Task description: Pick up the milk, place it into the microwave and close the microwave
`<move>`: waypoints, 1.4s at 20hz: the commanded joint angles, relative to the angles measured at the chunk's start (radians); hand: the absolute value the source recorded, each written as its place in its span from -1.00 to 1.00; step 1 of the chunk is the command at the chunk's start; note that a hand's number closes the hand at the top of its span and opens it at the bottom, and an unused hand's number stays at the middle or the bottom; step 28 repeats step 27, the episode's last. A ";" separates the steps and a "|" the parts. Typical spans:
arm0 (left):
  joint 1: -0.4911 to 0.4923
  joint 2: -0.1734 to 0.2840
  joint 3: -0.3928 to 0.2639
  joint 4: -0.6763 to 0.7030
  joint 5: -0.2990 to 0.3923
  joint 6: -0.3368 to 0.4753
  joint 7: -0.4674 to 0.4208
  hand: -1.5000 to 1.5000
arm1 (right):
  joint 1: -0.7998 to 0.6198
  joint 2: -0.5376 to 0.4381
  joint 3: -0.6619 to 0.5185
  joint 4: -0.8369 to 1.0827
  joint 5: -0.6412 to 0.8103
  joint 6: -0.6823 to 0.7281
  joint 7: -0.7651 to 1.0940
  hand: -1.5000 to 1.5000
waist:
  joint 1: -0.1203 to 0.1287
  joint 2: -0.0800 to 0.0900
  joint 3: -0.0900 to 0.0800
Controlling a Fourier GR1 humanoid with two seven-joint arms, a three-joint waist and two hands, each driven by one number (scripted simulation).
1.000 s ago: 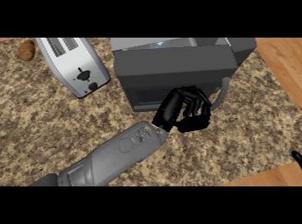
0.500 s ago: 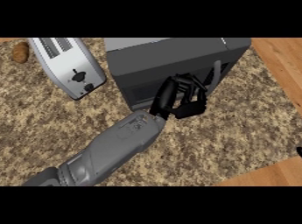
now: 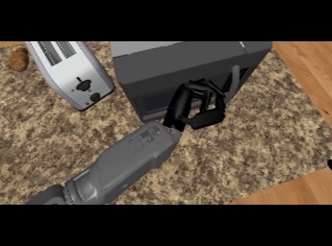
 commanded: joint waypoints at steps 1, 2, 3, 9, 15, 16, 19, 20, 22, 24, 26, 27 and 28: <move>-0.049 0.001 0.051 0.097 0.023 0.017 -0.034 1.00 | -0.010 -0.017 0.001 -0.019 -0.021 0.020 0.008 -1.00 | -0.006 0.014 -0.001; -0.051 0.001 0.052 0.090 0.039 0.015 -0.029 1.00 | -0.010 -0.015 0.006 -0.024 -0.021 0.019 0.009 -1.00 | -0.017 0.016 -0.001; -0.039 0.001 0.045 0.092 0.040 0.022 -0.046 1.00 | -0.018 -0.021 0.006 -0.020 -0.027 0.028 0.010 -1.00 | -0.011 0.019 -0.001; -0.050 0.001 0.041 0.095 0.070 0.035 -0.075 1.00 | -0.021 -0.030 0.028 -0.043 -0.046 0.047 0.022 -1.00 | -0.022 0.022 0.000; -0.057 0.001 0.045 0.112 0.093 0.039 -0.102 1.00 | -0.024 -0.052 0.017 -0.063 -0.062 0.055 0.035 -1.00 | -0.031 0.026 0.000; -0.049 0.001 0.038 0.116 0.091 0.037 -0.116 1.00 | -0.025 -0.056 0.016 -0.073 -0.061 0.053 0.040 -1.00 | -0.028 0.024 -0.002; -0.055 0.001 0.045 0.111 0.111 0.047 -0.125 1.00 | -0.019 -0.053 0.024 -0.071 -0.071 0.061 0.038 -1.00 | -0.041 0.027 0.001; -0.045 0.001 0.038 0.118 0.110 0.041 -0.133 1.00 | -0.024 -0.057 0.020 -0.082 -0.069 0.058 0.041 -1.00 | -0.037 0.027 -0.001; -0.043 0.001 0.033 0.126 0.113 0.046 -0.144 1.00 | -0.021 -0.061 0.014 -0.081 -0.072 0.057 0.044 -1.00 | -0.041 0.028 0.000; -0.057 0.001 0.032 0.117 0.122 0.061 -0.146 1.00 | -0.026 -0.062 0.023 -0.084 -0.077 0.058 0.050 -1.00 | -0.047 0.030 0.000; -0.051 0.001 0.034 0.123 0.132 0.051 -0.155 1.00 | -0.024 -0.065 0.023 -0.087 -0.084 0.057 0.054 -1.00 | -0.036 0.028 0.000; -0.045 0.001 0.023 0.120 0.134 0.054 -0.159 1.00 | -0.028 -0.069 0.020 -0.092 -0.085 0.061 0.054 -1.00 | -0.048 0.031 0.000; -0.045 0.001 0.023 0.120 0.134 0.054 -0.159 1.00 | -0.028 -0.069 0.020 -0.092 -0.085 0.061 0.054 -1.00 | -0.048 0.031 0.000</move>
